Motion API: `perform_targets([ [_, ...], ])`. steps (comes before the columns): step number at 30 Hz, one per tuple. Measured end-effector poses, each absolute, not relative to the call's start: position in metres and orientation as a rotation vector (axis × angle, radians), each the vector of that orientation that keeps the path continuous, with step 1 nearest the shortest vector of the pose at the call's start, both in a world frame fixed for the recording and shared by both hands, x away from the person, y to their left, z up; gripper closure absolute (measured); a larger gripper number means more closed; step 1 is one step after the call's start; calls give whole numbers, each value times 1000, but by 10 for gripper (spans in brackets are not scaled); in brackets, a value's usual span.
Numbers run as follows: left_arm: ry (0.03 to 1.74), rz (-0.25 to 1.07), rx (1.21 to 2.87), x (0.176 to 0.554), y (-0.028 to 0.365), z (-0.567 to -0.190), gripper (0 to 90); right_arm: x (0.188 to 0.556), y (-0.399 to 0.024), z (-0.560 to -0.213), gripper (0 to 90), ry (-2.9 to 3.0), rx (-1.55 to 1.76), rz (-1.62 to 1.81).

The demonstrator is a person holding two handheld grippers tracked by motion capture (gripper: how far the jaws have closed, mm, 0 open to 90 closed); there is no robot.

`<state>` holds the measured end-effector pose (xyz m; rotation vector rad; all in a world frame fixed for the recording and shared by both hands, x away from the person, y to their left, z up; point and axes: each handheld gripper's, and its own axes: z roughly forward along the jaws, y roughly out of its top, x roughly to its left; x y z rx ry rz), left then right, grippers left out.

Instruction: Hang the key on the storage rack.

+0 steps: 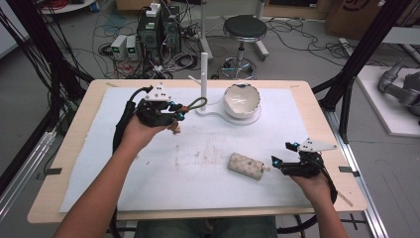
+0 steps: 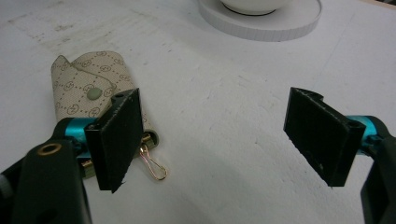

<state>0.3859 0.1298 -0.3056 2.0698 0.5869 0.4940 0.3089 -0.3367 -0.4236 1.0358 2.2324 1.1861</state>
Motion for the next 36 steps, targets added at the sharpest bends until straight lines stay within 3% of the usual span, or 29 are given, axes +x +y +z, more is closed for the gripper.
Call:
perform_targets([
  [19,632,584,2004,421,115,-266,709,310,-339,-425,204,2230,1047,1190],
  [36,741,625,2075,447,112,-283,688,309,-341,-424,204,2221,1055,1192],
])
